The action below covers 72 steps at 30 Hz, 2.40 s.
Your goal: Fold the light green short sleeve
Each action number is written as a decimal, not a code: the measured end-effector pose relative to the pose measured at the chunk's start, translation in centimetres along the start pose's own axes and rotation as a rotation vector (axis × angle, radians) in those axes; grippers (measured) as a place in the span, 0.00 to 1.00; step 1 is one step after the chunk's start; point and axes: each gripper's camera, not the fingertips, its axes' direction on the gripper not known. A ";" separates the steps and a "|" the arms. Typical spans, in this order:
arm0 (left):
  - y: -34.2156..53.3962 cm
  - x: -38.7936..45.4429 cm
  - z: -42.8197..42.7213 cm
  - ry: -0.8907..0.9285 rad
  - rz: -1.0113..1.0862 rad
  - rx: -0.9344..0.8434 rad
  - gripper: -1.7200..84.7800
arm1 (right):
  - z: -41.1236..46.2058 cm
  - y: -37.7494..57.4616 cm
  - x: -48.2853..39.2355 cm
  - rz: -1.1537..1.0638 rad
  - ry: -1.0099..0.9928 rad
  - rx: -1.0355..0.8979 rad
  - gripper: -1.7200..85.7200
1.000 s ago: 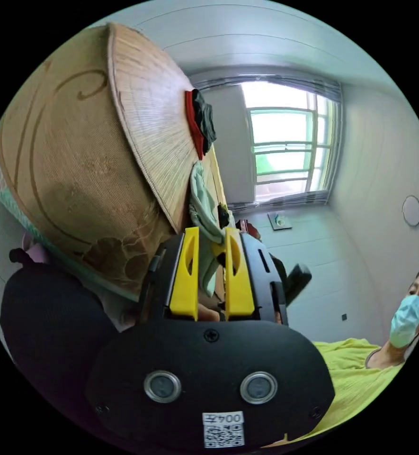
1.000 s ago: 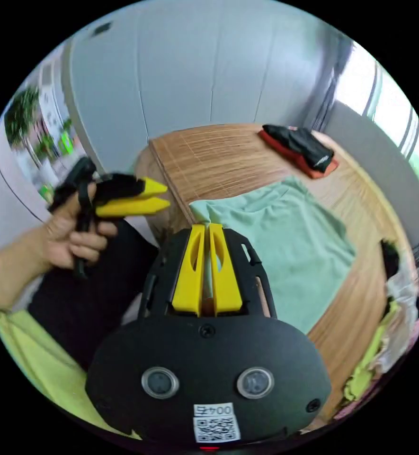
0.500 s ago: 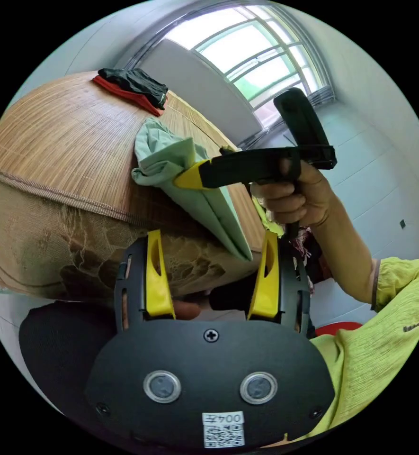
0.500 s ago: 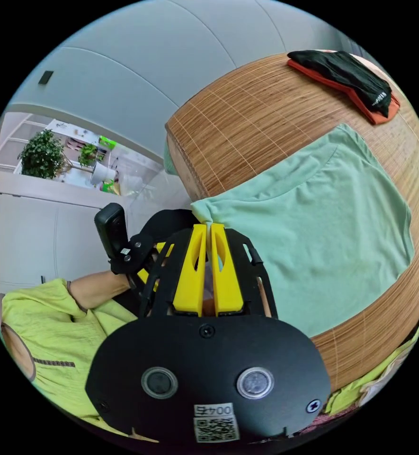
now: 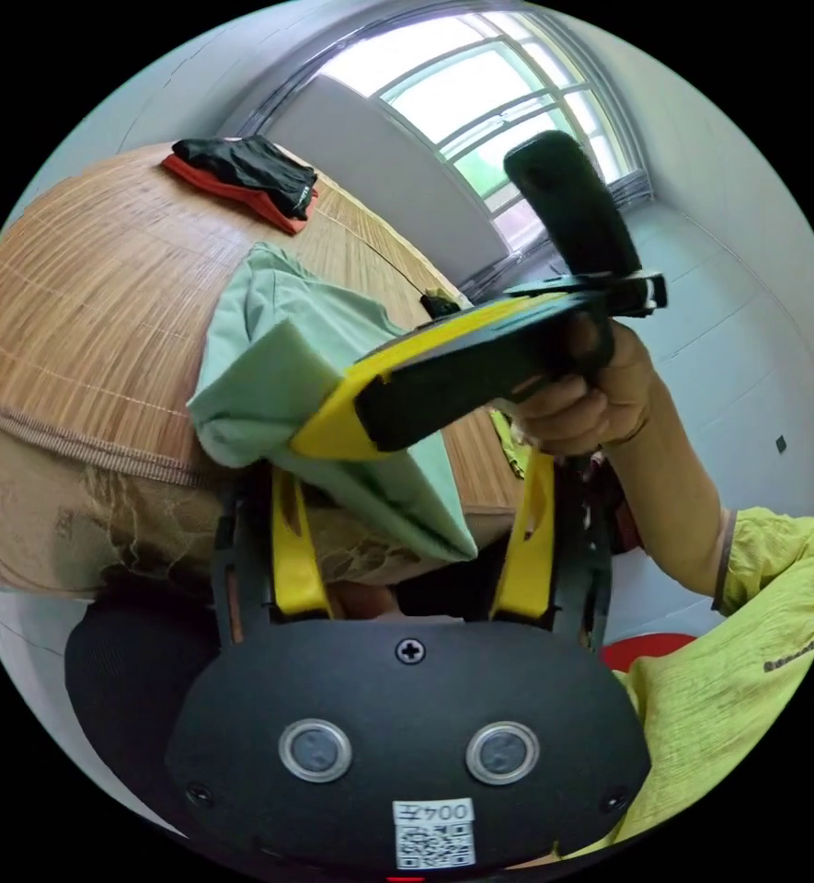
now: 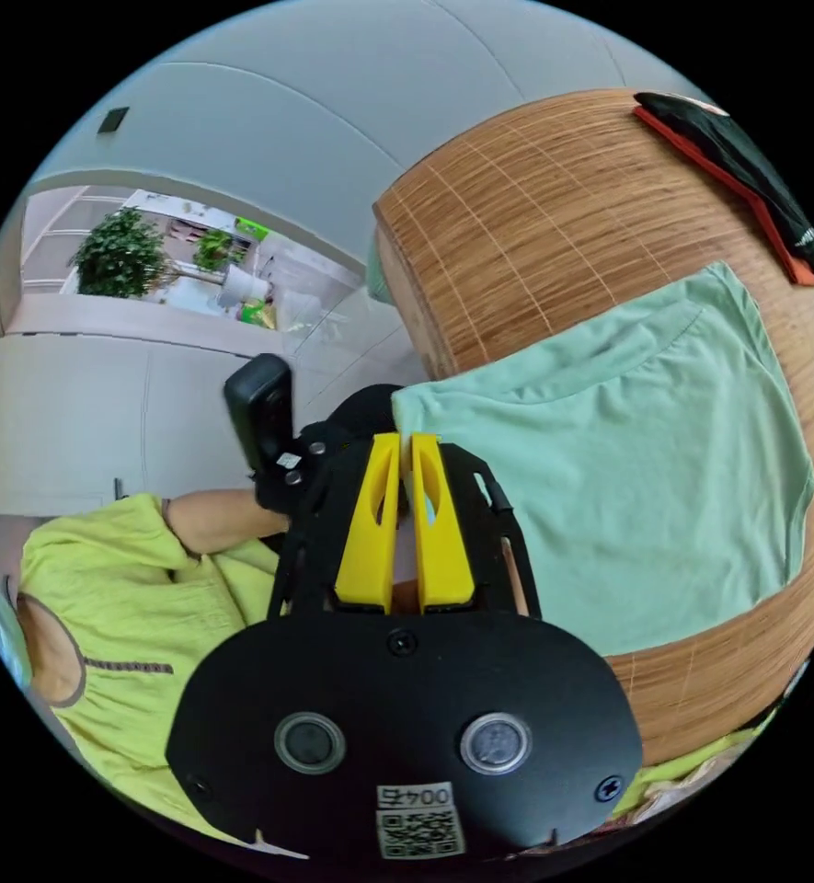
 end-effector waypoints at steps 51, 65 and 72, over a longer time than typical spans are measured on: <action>-6.9 6.2 -12.6 -0.240 0.201 0.449 0.08 | -16.4 -2.2 -9.5 -0.112 1.014 0.506 0.06; -30.9 -23.2 -6.1 -0.012 -0.315 0.436 0.09 | -22.4 -20.7 15.0 0.468 1.192 0.553 0.14; -28.2 -28.3 -7.7 0.123 -0.309 0.500 0.10 | -12.0 -8.1 18.7 0.371 0.352 0.850 0.13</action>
